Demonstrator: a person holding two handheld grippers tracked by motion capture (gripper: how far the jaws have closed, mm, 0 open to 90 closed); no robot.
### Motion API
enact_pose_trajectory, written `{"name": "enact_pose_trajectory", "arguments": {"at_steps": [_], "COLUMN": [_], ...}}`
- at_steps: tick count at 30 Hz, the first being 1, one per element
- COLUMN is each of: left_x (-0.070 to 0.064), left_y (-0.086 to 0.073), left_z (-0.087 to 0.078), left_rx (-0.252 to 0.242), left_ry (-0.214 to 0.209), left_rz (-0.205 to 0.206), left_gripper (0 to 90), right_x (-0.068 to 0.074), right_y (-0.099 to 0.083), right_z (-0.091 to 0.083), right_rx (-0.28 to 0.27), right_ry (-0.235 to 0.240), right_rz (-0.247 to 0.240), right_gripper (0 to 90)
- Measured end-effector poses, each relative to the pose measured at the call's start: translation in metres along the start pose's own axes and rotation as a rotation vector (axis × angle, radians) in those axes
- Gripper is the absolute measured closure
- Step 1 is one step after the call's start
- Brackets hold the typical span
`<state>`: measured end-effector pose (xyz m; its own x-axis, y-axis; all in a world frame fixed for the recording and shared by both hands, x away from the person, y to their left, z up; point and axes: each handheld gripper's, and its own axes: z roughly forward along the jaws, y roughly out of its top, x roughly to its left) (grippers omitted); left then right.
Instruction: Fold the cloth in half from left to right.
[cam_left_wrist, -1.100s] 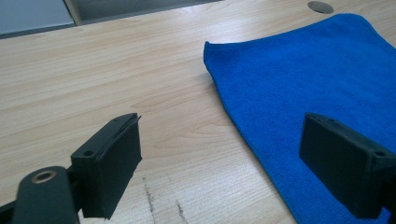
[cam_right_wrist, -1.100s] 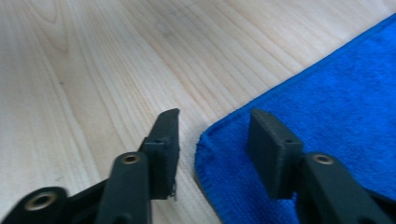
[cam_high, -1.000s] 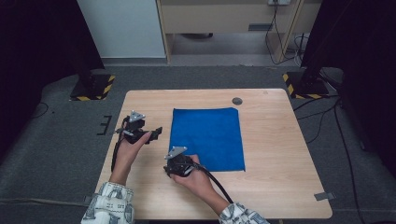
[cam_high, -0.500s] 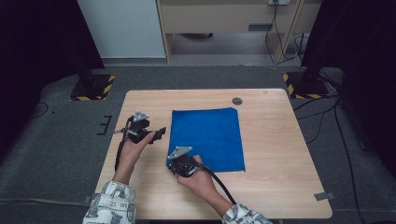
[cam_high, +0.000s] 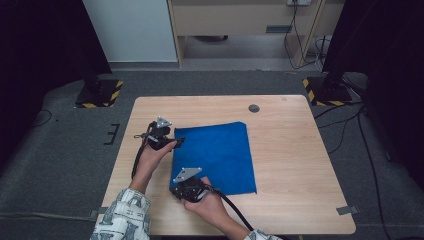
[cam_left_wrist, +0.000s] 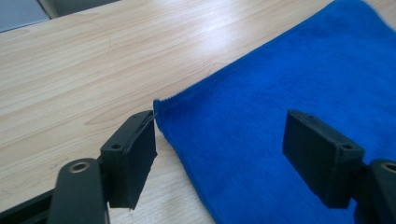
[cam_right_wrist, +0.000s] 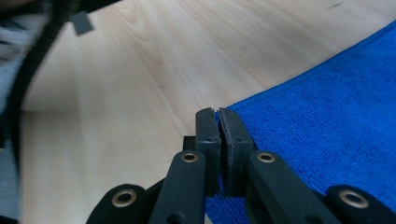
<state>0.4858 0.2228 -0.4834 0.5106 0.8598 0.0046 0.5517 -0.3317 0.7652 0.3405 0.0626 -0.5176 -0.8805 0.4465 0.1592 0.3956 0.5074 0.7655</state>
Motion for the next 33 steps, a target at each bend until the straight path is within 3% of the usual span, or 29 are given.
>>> {"name": "enact_pose_trajectory", "arguments": {"at_steps": [5, 7, 11, 15, 18, 23, 25, 33], "left_x": [0.013, 0.02, 0.032, 0.037, 0.04, 0.044, 0.046, 0.047], "left_y": [0.001, 0.0, 0.001, 0.0, -0.003, -0.007, -0.009, -0.007], "left_z": [0.005, 0.009, 0.017, 0.025, 0.034, 0.042, 0.046, 0.051], "left_rx": [0.003, 0.01, 0.016, -0.014, -0.034, -0.06, -0.014, 0.03], "left_ry": [0.014, 0.001, 0.038, 0.032, -0.01, -0.027, -0.027, -0.031], "left_rz": [-0.001, -0.029, -0.016, -0.02, -0.058, -0.069, -0.043, -0.037], "left_gripper": [30.7, 32.6, 39.0, 45.1, 49.9, 54.3, 55.0, 59.6], "right_x": [0.009, 0.009, 0.008, 0.007, 0.007, 0.007, 0.008, 0.008], "right_y": [-0.001, -0.001, 0.001, 0.002, 0.002, 0.0, -0.001, 0.0], "right_z": [0.005, 0.007, 0.008, 0.009, 0.01, 0.012, 0.013, 0.01], "right_rx": [0.006, 0.005, -0.011, -0.017, -0.014, -0.007, -0.003, -0.008], "right_ry": [0.009, 0.001, -0.008, -0.018, -0.026, -0.028, -0.028, -0.028], "right_rz": [-0.011, -0.01, 0.012, 0.02, 0.016, 0.016, 0.018, 0.016], "right_gripper": [87.6, 87.6, 87.6, 87.6, 87.6, 87.6, 87.6, 87.6]}}
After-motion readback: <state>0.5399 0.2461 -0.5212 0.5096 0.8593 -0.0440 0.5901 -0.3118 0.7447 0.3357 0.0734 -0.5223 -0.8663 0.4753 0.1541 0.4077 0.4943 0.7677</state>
